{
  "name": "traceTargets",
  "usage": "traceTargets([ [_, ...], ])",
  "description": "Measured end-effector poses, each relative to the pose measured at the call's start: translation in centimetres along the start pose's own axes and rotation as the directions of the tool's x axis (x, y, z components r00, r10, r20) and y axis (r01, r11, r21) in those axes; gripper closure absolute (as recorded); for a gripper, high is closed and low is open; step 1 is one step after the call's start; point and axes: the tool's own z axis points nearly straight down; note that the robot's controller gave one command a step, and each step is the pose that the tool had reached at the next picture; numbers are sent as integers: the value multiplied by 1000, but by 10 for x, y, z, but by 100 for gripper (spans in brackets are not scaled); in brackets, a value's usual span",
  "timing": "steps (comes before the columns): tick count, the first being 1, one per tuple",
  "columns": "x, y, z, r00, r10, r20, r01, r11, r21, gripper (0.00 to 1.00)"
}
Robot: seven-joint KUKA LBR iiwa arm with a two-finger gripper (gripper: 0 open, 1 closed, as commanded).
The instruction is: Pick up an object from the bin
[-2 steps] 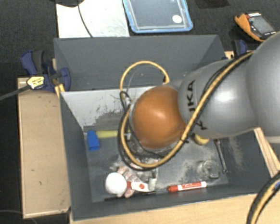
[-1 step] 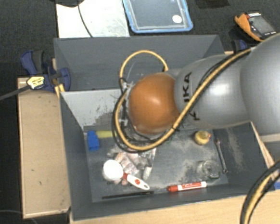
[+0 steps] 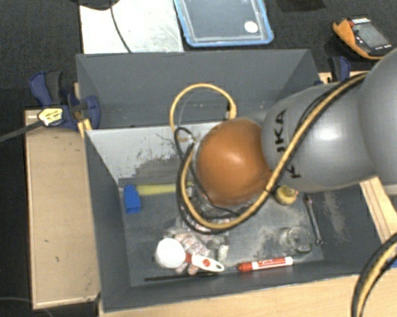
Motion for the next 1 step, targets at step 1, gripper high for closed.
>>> traceTargets([
  [1, -6, 1, 0, 999, 35, 2, -35, 999, 4, 0],
])
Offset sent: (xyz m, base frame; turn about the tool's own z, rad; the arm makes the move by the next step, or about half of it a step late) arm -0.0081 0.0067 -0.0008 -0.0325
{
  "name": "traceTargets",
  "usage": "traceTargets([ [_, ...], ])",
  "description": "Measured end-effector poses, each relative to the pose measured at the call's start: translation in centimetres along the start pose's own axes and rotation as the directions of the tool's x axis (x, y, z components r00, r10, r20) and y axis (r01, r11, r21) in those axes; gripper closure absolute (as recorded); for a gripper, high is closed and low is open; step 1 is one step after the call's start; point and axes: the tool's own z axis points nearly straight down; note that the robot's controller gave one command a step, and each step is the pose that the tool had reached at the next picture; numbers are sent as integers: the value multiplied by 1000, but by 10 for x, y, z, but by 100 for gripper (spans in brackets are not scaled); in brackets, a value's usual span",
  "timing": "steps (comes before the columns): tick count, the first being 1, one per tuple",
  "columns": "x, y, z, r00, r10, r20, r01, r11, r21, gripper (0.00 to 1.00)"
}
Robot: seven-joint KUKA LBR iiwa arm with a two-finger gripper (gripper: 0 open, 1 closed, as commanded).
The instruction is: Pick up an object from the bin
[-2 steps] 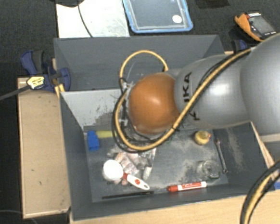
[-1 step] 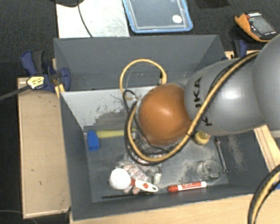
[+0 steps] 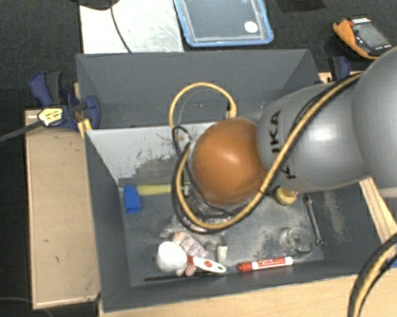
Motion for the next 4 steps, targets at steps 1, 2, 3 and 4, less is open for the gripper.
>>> traceTargets([
  [1, 2, 9, 0, 998, -64, -3, 64, 998, -4, 100],
  [2, 2, 8, 0, 998, -61, -3, 61, 998, -5, 100],
  [3, -57, 8, 1, 996, -89, -1, 89, 996, -3, 100],
  [4, -90, 34, 1, 990, -142, -4, 142, 990, -7, 100],
])
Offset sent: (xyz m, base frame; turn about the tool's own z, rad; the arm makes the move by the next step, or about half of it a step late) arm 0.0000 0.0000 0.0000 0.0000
